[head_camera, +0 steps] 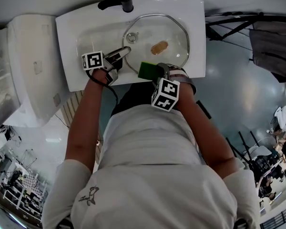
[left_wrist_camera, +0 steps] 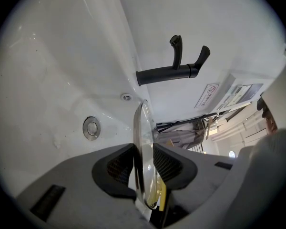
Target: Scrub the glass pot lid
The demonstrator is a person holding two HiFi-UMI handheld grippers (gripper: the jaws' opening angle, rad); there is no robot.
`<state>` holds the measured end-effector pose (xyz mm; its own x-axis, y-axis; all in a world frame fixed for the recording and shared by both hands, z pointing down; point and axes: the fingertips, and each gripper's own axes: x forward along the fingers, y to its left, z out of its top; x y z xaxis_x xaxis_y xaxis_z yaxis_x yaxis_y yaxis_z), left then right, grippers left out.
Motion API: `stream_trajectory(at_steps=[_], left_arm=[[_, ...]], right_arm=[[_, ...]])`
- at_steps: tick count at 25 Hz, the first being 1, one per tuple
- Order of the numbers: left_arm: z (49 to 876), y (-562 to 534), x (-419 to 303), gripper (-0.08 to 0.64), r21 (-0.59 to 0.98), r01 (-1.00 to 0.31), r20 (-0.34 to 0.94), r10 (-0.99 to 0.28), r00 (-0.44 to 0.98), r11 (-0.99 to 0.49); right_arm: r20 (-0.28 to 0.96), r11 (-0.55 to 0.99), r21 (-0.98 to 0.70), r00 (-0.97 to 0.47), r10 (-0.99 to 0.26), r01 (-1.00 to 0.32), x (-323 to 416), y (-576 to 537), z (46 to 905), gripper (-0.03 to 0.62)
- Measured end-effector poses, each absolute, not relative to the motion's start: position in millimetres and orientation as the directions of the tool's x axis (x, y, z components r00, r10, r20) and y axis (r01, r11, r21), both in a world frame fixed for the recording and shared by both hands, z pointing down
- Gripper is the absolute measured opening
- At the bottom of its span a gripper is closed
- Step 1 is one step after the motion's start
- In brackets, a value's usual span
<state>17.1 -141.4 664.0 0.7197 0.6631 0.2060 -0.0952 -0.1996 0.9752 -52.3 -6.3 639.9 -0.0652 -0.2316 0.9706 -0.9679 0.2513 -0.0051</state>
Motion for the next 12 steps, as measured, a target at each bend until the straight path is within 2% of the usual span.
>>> stream_trajectory(at_steps=[3, 8, 12], left_arm=[[664, -141, 17, 0.120, 0.976, -0.092, 0.204, 0.670, 0.714, -0.200], [663, -138, 18, 0.120, 0.976, -0.084, 0.200, 0.683, 0.702, -0.200], [662, -138, 17, 0.118, 0.977, -0.080, 0.199, 0.690, 0.696, -0.200]], right_arm=[[0.966, 0.285, 0.003, -0.071, -0.249, -0.958, -56, -12, 636, 0.293], [0.979, 0.201, 0.058, 0.016, -0.202, -0.978, -1, 15, 632, 0.295], [0.983, 0.244, 0.068, 0.023, -0.183, -0.967, -9, 5, 636, 0.295]])
